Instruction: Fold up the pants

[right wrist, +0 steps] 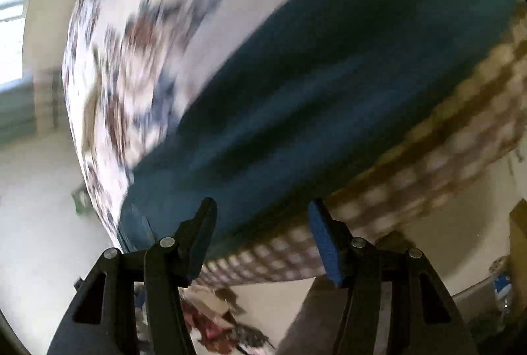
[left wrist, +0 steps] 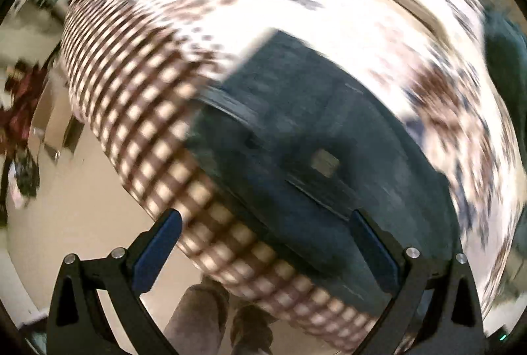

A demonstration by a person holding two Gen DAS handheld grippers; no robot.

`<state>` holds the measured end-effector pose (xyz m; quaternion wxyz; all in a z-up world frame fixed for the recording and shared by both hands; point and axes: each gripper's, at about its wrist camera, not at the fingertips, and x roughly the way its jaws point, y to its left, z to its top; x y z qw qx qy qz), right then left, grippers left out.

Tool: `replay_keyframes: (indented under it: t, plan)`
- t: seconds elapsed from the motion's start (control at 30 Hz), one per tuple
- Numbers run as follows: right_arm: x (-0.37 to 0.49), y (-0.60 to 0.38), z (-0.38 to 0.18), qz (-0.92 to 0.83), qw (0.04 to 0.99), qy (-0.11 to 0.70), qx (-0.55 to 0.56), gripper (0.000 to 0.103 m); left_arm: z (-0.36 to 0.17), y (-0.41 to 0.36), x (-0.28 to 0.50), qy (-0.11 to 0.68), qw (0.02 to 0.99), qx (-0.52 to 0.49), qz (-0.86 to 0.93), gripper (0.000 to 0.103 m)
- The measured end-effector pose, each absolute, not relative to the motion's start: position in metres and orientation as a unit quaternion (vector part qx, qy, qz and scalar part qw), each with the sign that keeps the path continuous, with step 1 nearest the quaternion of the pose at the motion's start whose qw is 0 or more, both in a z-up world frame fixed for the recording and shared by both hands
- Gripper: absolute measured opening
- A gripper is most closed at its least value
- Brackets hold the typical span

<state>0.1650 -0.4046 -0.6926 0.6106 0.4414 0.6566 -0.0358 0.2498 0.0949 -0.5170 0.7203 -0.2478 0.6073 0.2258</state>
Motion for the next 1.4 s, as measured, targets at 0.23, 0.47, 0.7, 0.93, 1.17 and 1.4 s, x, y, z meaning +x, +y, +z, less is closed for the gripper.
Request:
replay_keyframes:
  t: [0.23,0.47,0.7,0.93,1.17,1.4]
  plan:
    - [0.161,-0.346,-0.729,-0.095,0.588,0.646,0.478,0.035,-0.570,0.149,0.264,0.587,0.692,-0.367,0.204,0.062]
    - [0.164,-0.333,-0.712,-0.148,0.617,0.644,0.428,0.006,-0.559,0.158,0.250,0.568,0.704,-0.383,0.188,0.022]
    - [0.158,-0.329,-0.691,-0.139,0.625,0.666,0.382,0.005,-0.559,0.167,0.243,0.577,0.697,-0.395,0.163,0.016]
    - [0.196,-0.317,-0.698,-0.091,0.566,0.774,0.268,0.033,-0.565,0.177,0.241,0.607,0.672,-0.402,0.139,0.023]
    - [0.302,-0.262,-0.640,0.057,0.619,0.754,0.213,0.063,-0.507,0.167,0.264,0.597,0.747,-0.253,0.146,0.091]
    - [0.430,-0.186,-0.705,0.123,0.584,0.790,0.137,0.070,-0.535,0.170,0.311,0.606,0.751,-0.221,0.139,0.091]
